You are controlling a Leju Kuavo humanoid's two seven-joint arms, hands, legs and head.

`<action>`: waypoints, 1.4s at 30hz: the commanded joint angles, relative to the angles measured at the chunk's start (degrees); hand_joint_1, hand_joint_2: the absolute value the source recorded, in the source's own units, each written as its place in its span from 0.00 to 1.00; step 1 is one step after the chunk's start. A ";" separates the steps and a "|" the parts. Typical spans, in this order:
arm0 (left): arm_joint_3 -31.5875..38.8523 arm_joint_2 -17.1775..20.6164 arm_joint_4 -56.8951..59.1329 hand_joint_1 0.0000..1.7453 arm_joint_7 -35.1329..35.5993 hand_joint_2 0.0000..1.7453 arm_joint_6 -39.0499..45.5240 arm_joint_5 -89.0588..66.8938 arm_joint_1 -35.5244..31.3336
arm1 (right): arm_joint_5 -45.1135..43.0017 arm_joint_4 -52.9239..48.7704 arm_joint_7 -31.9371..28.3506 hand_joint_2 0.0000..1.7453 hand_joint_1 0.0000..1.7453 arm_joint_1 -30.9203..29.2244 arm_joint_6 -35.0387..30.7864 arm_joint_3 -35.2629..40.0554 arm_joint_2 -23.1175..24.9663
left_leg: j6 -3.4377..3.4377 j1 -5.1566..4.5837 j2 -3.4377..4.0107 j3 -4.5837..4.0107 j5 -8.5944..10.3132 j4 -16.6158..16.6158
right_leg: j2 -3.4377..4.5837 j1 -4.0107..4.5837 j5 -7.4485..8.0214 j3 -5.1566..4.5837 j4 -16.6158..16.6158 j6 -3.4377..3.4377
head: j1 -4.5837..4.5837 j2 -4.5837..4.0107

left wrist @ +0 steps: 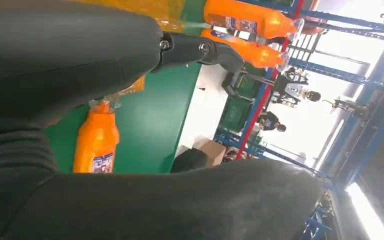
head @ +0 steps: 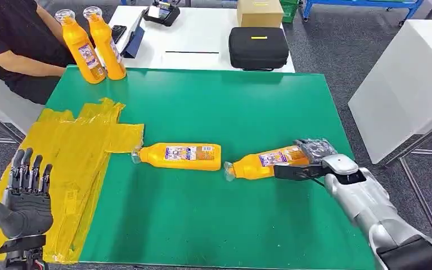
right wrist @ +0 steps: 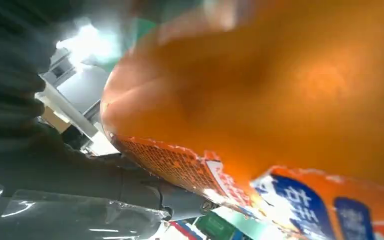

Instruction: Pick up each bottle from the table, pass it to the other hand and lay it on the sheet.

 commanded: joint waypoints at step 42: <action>0.99 -0.83 4.58 0.00 -1.07 0.00 -0.29 0.30 -3.63 | -9.71 2.70 -1.52 1.00 1.00 4.12 -6.02 12.58 5.15 | -0.05 0.11 0.32 0.62 -0.02 -0.14 | 0.31 0.15 0.24 0.35 -0.15 -0.38 | 0.02 0.00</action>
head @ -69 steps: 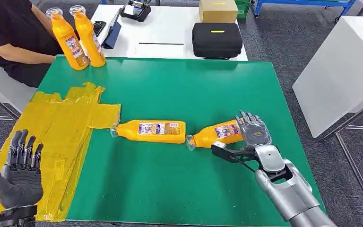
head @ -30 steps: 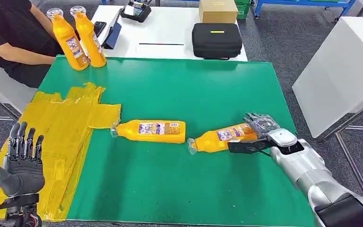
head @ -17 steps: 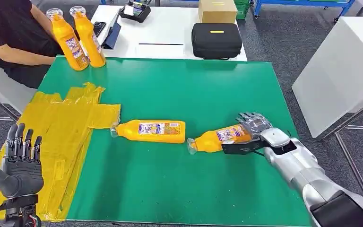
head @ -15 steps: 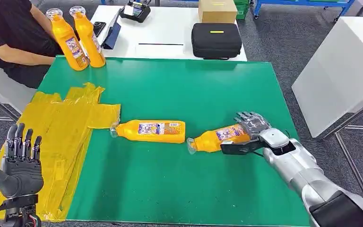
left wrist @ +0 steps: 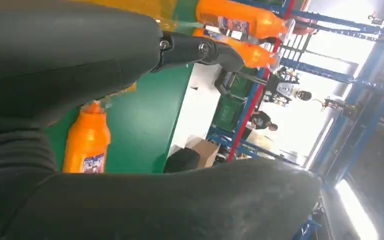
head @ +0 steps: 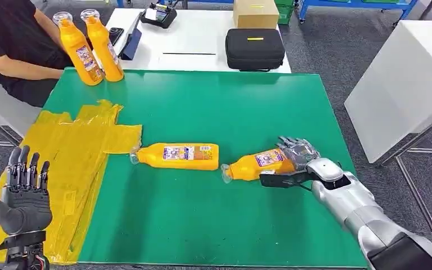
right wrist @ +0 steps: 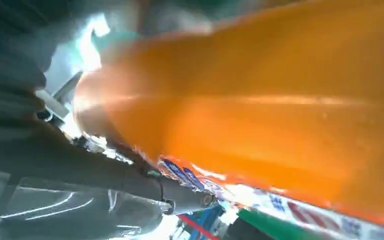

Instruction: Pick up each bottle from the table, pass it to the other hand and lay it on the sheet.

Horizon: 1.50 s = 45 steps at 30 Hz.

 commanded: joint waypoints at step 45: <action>-10.80 -0.13 2.60 0.00 1.10 1.00 -6.15 -0.24 0.02 | -66.21 -51.36 -4.60 1.00 1.00 19.74 20.67 -15.09 5.01 | 0.11 0.01 -0.35 -0.41 0.20 -0.04 | -0.33 0.03 -0.05 -0.12 -0.04 -0.08 | 0.00 0.00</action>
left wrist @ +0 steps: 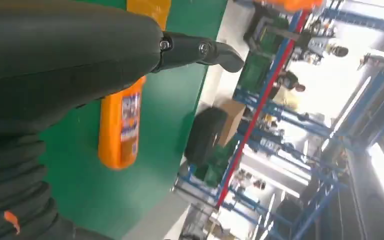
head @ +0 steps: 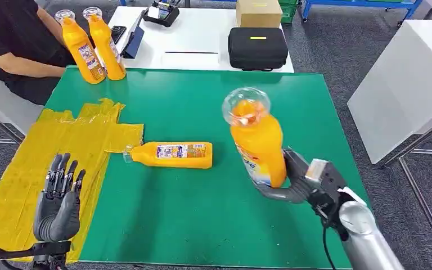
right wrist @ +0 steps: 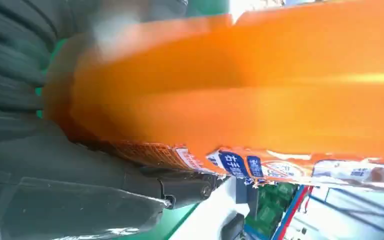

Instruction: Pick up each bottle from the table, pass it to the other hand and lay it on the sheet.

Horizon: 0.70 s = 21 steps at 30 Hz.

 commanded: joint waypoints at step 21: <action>-7.96 -1.43 2.00 0.00 4.84 1.00 0.78 0.23 -9.53 | 8.31 26.35 5.37 1.00 1.00 -16.18 -15.42 22.83 23.97 | -0.02 0.03 0.06 -0.01 0.02 -0.02 | 0.09 0.05 0.02 -0.03 0.05 -0.25 | 0.04 0.00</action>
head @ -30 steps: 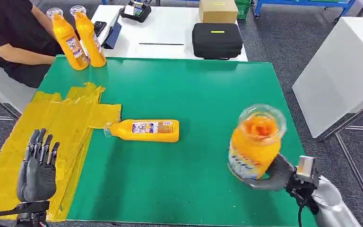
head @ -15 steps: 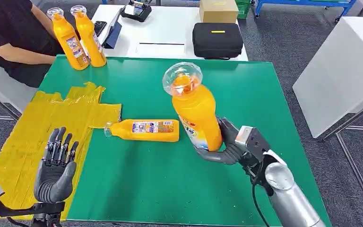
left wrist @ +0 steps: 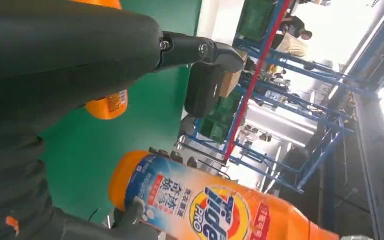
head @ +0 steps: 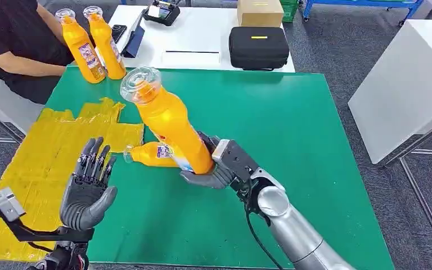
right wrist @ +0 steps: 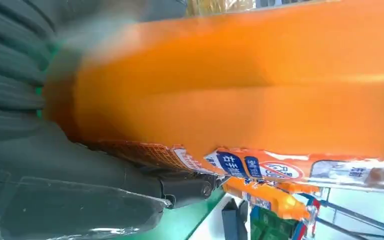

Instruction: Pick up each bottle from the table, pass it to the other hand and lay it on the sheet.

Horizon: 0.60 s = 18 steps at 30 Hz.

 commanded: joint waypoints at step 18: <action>-1.10 -4.52 -0.29 0.00 4.51 1.00 3.06 1.40 -4.62 | 22.47 24.59 6.98 1.00 1.00 -10.71 -6.04 23.79 16.64 | 0.04 0.06 0.04 0.23 -0.07 0.00 | 0.04 0.10 -0.02 0.14 0.02 -0.41 | 0.02 0.00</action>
